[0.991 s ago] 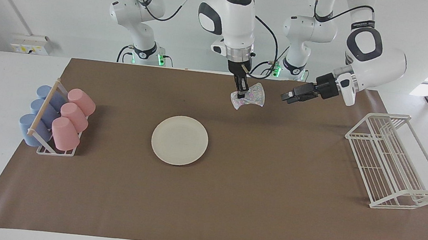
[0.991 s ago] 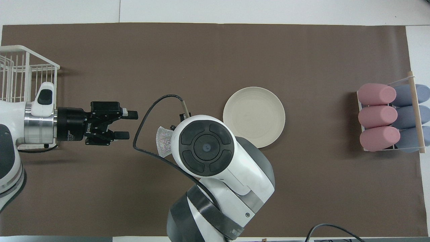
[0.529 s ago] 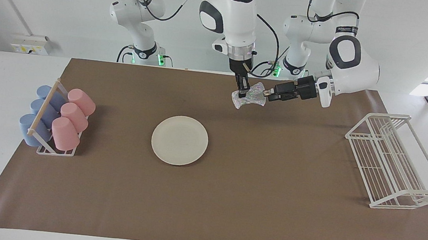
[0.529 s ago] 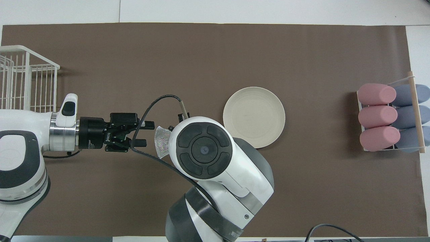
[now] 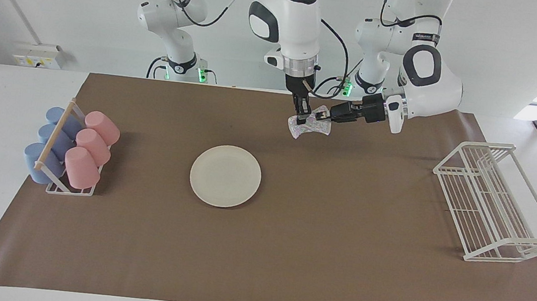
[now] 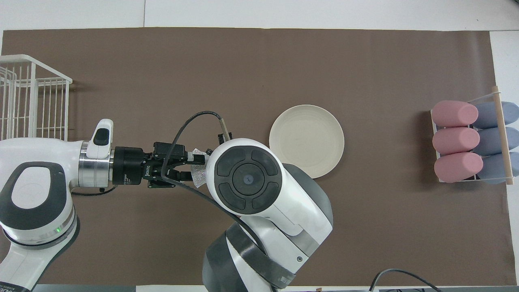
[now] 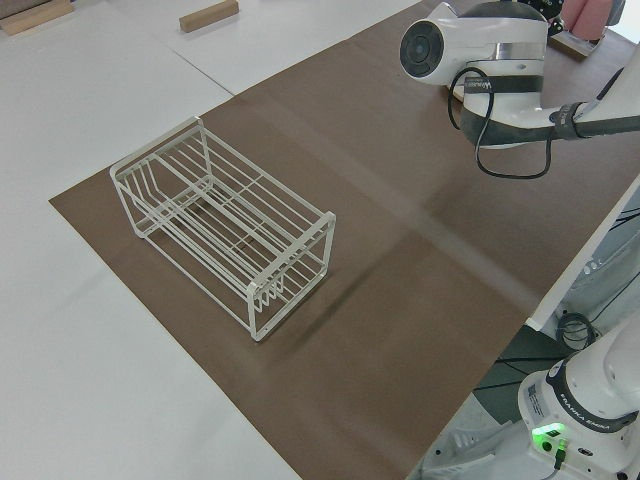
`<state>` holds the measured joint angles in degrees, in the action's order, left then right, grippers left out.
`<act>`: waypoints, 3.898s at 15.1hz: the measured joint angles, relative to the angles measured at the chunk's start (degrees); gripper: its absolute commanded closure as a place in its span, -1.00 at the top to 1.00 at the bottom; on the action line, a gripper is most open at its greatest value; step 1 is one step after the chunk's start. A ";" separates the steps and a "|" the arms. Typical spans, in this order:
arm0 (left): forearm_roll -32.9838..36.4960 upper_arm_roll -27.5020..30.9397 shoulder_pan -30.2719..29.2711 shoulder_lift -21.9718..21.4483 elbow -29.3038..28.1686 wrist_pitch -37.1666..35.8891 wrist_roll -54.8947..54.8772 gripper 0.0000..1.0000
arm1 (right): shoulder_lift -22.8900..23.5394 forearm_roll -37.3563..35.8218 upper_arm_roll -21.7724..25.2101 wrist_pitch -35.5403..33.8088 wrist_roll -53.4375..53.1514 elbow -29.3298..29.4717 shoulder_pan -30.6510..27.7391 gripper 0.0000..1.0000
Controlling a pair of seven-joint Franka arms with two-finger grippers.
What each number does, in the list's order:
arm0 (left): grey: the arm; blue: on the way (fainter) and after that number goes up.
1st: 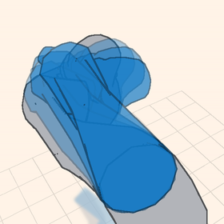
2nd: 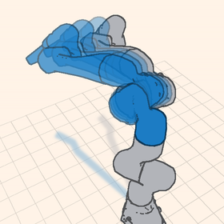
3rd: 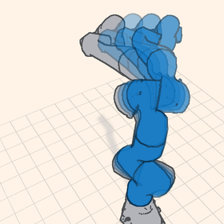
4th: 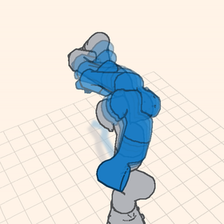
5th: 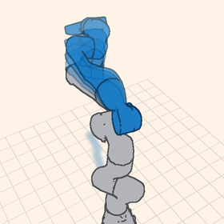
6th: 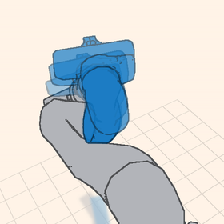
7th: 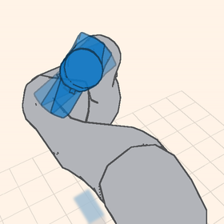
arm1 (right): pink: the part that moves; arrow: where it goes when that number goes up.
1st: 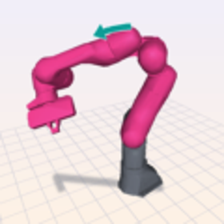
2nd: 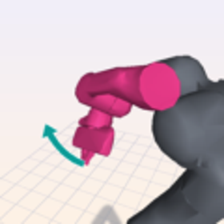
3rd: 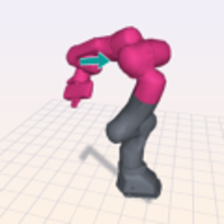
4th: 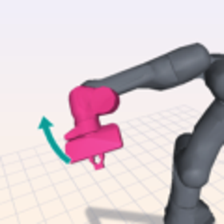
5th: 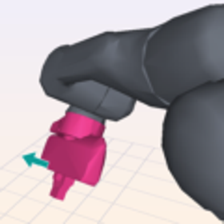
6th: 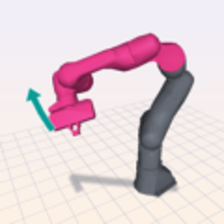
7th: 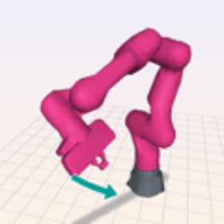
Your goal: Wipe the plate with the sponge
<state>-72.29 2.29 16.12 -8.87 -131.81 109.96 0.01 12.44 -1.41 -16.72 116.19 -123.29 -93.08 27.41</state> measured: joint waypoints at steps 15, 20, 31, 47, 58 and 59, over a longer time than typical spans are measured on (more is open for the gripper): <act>4.98 1.31 -1.74 -0.12 2.11 0.63 5.78 -1.00 | -2.27 -0.32 0.26 -5.01 27.58 -0.10 -9.36 1.00; 20.88 1.50 -2.83 -0.08 7.58 0.62 14.89 -1.00 | -8.96 -0.37 0.45 -13.30 54.63 -0.85 -19.58 1.00; 70.13 0.92 -2.81 7.11 26.23 -14.43 26.85 -1.00 | -12.77 1.34 1.53 -22.57 111.76 0.22 -37.27 1.00; 123.06 0.02 1.49 16.10 31.51 -22.67 26.82 -1.00 | -11.93 1.32 18.98 -29.69 125.87 3.17 -24.73 1.00; 139.67 0.29 1.42 27.33 26.13 -23.76 26.77 -1.00 | -11.93 1.31 21.05 -30.84 122.67 4.29 -23.92 1.00; 139.67 0.35 1.31 27.56 26.13 -23.71 27.58 -1.00 | -11.93 1.31 21.02 -30.77 122.66 4.75 -23.87 1.00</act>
<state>67.38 2.64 17.43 18.69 -105.68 86.26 27.59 0.52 -0.10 4.30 85.42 -0.63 -88.33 3.54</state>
